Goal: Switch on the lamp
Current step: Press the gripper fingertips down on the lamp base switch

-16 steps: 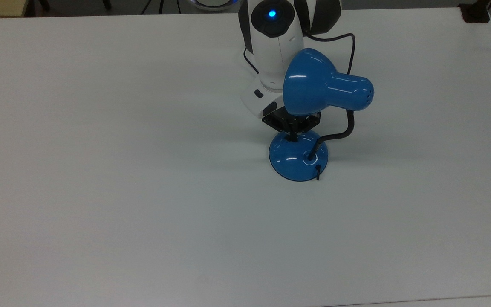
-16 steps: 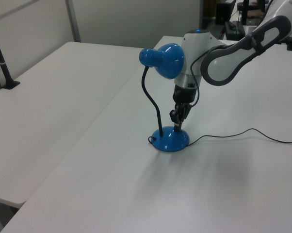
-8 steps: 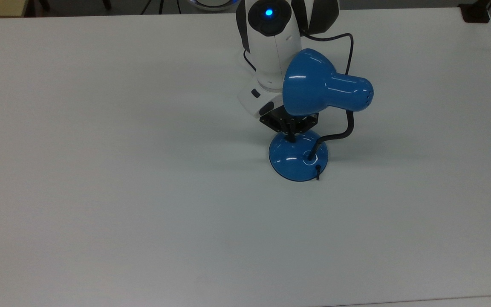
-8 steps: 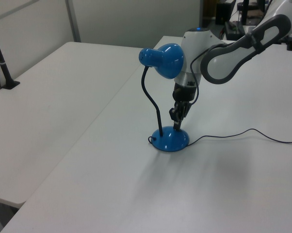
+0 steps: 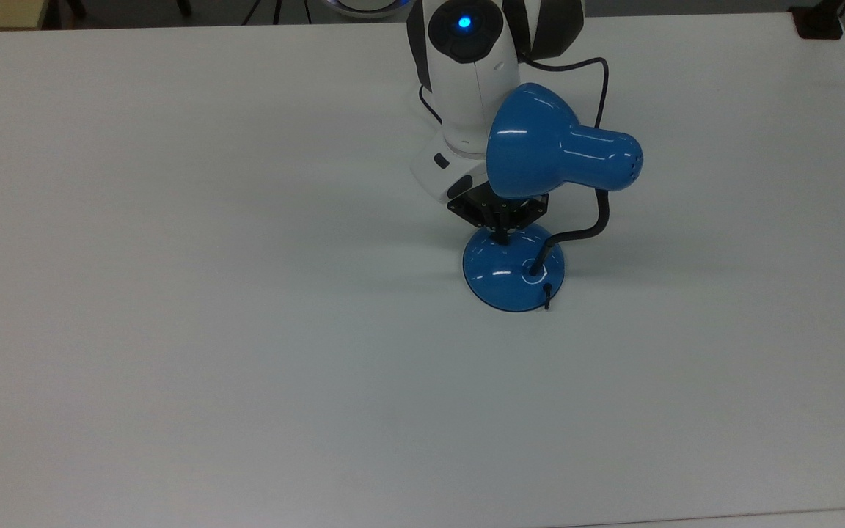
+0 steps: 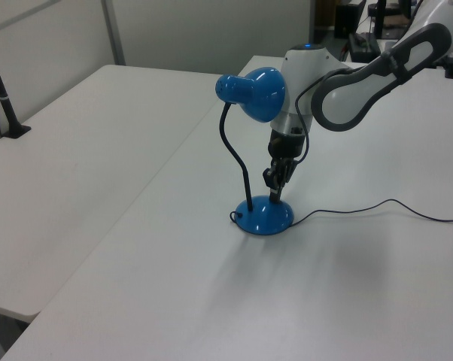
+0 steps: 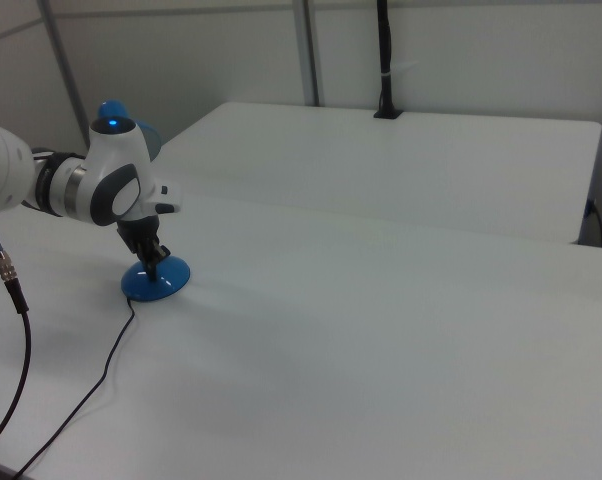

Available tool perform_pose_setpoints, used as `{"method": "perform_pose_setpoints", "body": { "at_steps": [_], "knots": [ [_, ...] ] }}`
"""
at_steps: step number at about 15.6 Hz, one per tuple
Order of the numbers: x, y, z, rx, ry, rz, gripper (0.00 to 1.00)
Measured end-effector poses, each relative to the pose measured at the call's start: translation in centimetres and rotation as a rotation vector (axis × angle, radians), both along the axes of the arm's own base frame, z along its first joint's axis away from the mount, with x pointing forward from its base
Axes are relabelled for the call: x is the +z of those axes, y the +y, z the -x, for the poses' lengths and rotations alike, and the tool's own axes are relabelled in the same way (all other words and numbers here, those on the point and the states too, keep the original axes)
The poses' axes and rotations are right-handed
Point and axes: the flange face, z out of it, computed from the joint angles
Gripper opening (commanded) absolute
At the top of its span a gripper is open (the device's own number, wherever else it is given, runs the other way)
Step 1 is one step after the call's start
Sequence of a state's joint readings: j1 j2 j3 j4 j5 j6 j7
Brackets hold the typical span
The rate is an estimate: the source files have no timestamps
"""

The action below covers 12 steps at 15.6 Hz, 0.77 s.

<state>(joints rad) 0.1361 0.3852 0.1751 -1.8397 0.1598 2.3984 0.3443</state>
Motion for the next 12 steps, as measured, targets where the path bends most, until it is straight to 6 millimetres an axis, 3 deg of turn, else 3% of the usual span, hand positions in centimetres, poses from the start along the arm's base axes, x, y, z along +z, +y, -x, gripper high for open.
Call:
{"method": "perform_pose_setpoints", "body": {
  "at_steps": [12],
  "knots": [
    [-0.08, 0.07, 0.02, -0.038, 0.010, -0.005, 0.00]
  ]
}}
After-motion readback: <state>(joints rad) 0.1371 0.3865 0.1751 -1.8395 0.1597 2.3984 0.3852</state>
